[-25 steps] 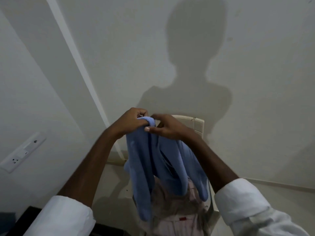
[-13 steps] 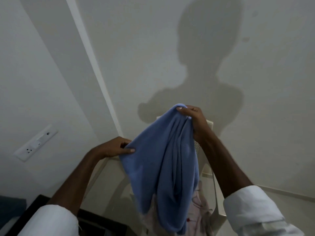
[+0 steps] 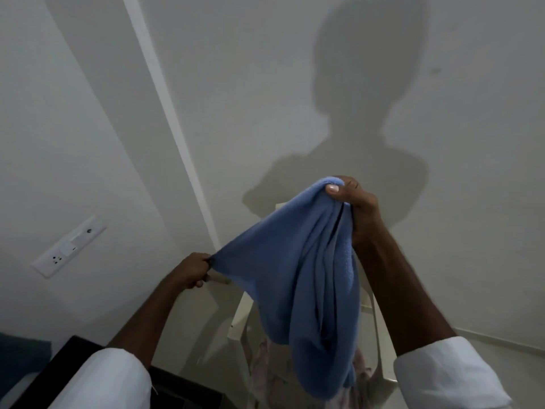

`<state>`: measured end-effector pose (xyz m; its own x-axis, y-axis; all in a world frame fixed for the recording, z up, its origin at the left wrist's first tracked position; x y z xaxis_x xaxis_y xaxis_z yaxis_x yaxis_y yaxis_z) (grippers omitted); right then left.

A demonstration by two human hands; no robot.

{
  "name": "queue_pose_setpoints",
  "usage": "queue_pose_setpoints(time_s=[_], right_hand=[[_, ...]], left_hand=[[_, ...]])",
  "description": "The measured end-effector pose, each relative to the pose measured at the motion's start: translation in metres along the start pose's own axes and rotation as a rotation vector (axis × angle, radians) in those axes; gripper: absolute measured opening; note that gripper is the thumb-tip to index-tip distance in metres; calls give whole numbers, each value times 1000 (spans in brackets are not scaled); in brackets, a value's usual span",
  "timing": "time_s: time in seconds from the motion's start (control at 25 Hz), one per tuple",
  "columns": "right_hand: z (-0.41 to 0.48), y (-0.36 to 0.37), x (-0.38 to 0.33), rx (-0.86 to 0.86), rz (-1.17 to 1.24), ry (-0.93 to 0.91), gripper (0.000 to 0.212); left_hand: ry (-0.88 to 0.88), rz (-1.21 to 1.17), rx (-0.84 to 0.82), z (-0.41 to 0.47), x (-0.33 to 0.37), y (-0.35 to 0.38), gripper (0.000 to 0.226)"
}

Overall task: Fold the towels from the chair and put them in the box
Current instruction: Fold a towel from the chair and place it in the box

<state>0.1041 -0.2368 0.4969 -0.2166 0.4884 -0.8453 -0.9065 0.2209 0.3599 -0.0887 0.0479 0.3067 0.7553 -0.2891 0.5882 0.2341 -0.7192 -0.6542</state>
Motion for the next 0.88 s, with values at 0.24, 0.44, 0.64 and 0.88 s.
queue_pose_setpoints(time_s=[0.24, 0.44, 0.64, 0.88], right_hand=[[-16, 11, -2, -153, -92, 56, 10], [-26, 22, 1, -446, -300, 164, 21], [-21, 2, 12, -217, -289, 202, 47], [-3, -1, 28, 141, -487, 144, 78]], left_hand=[[-67, -958, -57, 15, 18, 14, 31], [124, -1172, 118, 28, 48, 4, 13], [326, -913, 8, 6, 100, 12, 42], [507, -812, -70, -46, 148, 40, 32]])
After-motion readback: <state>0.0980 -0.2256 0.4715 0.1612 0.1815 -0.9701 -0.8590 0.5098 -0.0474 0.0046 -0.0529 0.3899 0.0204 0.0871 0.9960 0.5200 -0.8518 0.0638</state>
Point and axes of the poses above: each hand's wrist, its own z-axis towards the middle knuckle, its own y-axis out of the palm, x = y × z, the point moved 5 cm from there along z, towards the middle knuckle, and after that the axes turned 5 degrees about -x, right-handed, at the moved point
